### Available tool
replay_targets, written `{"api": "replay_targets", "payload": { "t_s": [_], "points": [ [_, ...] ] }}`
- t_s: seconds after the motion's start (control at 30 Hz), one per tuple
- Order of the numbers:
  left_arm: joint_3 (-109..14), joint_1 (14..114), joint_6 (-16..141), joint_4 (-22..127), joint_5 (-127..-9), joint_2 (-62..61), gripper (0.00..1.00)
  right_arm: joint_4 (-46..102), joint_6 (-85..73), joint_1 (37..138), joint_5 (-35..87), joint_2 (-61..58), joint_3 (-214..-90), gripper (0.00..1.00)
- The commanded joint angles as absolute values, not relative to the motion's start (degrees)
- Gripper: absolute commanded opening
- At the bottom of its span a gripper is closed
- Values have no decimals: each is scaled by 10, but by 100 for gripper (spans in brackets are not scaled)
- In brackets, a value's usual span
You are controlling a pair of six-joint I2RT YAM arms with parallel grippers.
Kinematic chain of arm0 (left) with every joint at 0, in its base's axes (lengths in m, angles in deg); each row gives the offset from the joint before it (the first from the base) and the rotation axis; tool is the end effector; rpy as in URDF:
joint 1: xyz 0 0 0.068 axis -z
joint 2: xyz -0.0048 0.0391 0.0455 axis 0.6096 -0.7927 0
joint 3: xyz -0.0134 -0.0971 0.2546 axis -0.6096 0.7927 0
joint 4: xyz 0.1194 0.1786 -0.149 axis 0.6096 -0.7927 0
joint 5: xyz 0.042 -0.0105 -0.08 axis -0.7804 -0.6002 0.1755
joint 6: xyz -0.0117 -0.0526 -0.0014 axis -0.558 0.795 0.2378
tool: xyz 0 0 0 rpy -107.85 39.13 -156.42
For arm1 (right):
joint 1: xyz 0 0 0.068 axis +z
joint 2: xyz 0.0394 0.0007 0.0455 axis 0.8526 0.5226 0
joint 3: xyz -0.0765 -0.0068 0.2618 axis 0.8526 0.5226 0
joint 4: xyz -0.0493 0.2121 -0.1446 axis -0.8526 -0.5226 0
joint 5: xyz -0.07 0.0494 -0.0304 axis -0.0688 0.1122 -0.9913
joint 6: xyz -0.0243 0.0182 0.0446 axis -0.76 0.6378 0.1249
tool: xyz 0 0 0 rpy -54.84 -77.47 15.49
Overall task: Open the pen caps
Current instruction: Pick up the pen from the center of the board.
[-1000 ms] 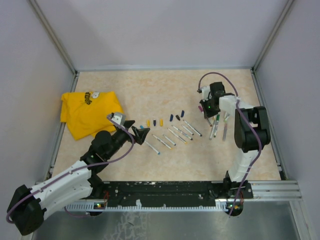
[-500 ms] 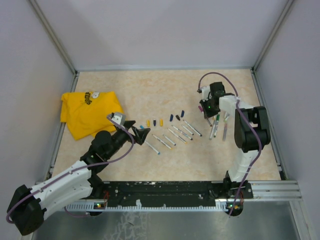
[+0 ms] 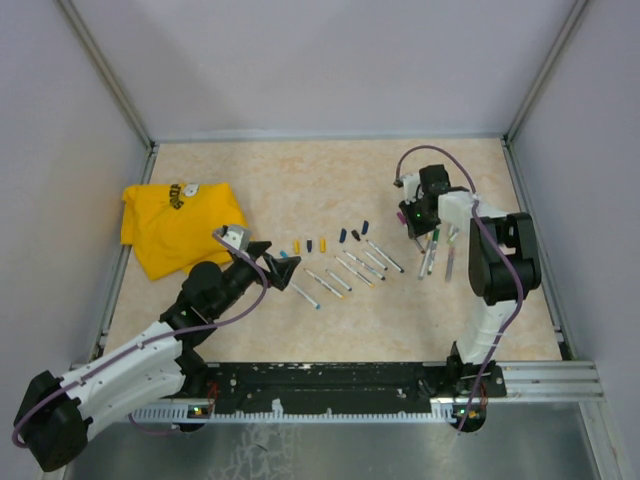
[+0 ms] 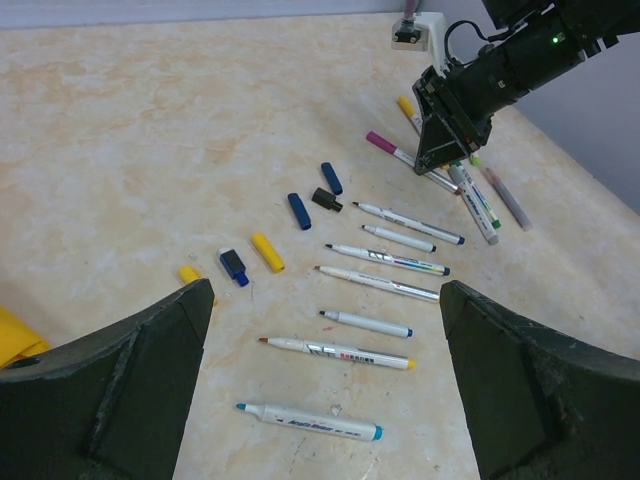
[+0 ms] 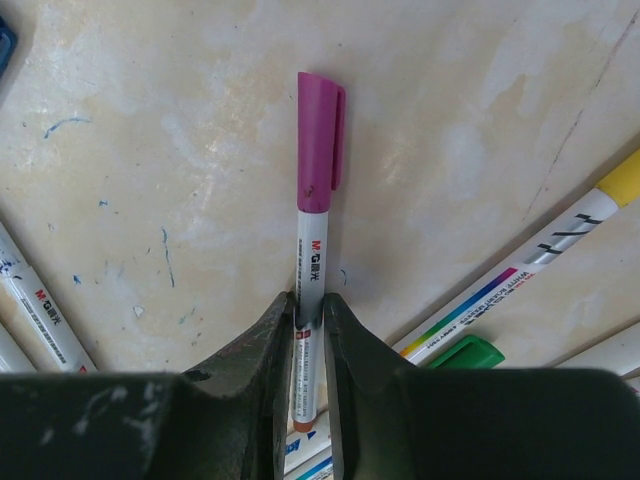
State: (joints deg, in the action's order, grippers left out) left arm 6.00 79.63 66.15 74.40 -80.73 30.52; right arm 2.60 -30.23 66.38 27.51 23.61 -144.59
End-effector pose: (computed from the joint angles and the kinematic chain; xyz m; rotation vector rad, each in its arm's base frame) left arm 0.1409 -0.1232 0.2441 0.3157 1.6067 -0.7093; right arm 0.3674 0.0568 0.1662 -0.6362 2.5954 0.1614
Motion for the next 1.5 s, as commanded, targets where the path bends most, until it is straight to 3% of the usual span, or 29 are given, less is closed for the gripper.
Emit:
{"api": "replay_targets", "payload": {
  "t_s": [0.0, 1.03, 1.47],
  "points": [
    [55, 794, 668, 750, -797, 315, 100, 19, -312, 670, 277, 221, -1441, 19],
    [56, 794, 674, 751, -790, 320, 100, 14, -310, 670, 288, 224, -1441, 24],
    [54, 794, 675, 753, -788, 317, 100, 20, -311, 680, 321, 219, -1437, 9]
  ]
}}
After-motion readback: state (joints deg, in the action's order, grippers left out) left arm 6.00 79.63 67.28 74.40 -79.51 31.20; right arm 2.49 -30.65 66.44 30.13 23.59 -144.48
